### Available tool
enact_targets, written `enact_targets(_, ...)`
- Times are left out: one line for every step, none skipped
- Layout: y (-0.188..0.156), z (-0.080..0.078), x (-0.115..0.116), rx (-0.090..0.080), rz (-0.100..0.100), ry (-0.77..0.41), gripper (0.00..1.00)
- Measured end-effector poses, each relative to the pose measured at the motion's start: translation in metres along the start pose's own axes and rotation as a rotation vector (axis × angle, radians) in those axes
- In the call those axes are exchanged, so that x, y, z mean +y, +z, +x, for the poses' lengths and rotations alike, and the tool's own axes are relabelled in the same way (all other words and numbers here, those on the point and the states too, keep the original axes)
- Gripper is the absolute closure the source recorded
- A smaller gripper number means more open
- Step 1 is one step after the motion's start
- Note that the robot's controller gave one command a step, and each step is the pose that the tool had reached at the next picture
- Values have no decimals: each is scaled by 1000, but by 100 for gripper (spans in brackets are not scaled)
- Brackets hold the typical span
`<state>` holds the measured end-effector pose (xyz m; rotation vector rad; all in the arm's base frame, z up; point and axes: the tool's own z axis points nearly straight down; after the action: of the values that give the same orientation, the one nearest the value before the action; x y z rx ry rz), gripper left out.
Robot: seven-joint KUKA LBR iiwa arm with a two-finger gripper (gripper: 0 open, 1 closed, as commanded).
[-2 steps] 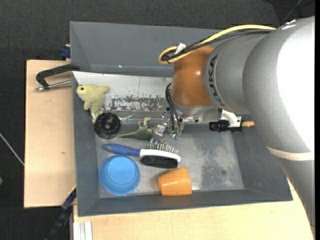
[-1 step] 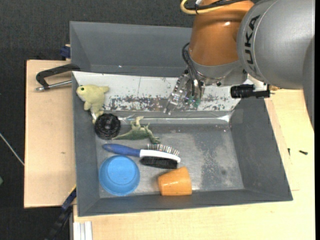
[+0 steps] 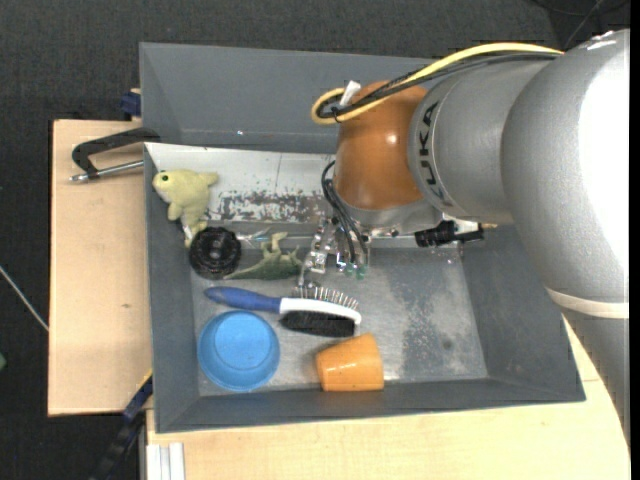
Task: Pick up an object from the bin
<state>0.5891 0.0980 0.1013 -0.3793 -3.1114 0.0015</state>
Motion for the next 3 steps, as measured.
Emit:
enact_targets(19,-13,6,-13,0,-66,100)
enact_targets(19,-16,4,-11,-3,-110,100)
enact_targets(19,-18,1,-12,-9,-150,100)
